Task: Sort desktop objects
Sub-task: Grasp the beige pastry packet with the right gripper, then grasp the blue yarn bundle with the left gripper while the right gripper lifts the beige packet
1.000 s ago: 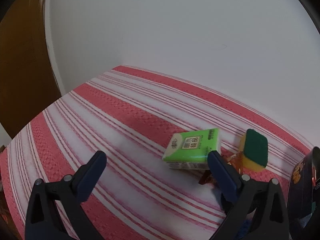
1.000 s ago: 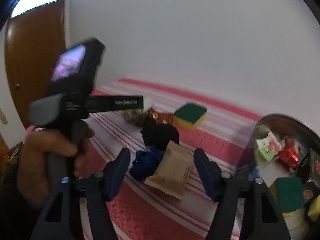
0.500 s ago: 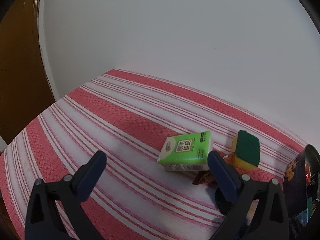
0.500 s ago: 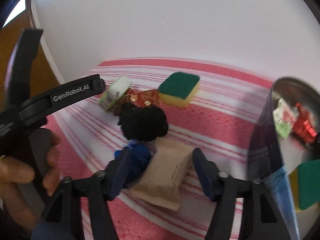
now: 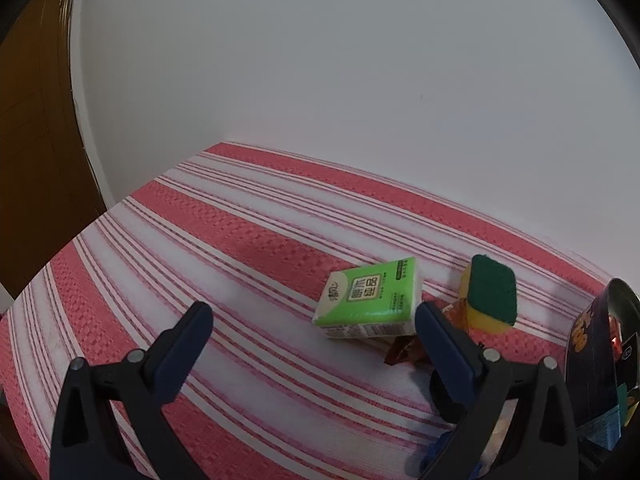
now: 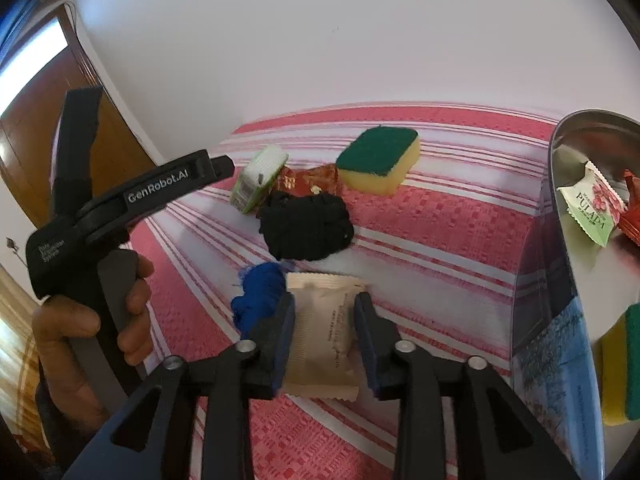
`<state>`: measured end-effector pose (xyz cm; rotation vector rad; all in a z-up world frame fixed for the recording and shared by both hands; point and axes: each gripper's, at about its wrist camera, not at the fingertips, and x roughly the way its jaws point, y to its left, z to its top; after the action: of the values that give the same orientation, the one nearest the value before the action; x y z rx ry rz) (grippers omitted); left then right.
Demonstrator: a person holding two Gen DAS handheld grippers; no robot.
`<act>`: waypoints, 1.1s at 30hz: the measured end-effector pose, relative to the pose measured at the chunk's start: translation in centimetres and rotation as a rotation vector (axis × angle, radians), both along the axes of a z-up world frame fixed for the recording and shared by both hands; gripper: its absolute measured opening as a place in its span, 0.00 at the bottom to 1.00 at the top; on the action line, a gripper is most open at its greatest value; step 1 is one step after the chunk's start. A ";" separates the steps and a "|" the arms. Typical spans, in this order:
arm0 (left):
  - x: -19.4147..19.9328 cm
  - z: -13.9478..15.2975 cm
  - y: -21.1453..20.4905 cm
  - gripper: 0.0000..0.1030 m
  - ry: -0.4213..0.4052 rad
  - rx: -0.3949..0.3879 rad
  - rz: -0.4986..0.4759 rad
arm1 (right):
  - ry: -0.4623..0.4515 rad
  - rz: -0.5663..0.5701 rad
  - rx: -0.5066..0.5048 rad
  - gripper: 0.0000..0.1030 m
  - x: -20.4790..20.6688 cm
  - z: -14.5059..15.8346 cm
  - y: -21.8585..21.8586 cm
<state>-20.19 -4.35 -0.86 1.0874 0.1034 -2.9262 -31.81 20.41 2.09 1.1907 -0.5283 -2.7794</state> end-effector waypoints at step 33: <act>7.4 -1.1 4.7 0.95 -0.023 -0.070 -0.118 | 0.399 -0.266 0.241 0.38 5.2 5.7 1.0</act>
<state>-12.80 0.39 -1.94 1.1543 -0.0654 -2.9936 -26.57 21.45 7.80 0.5941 -0.3407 -3.2637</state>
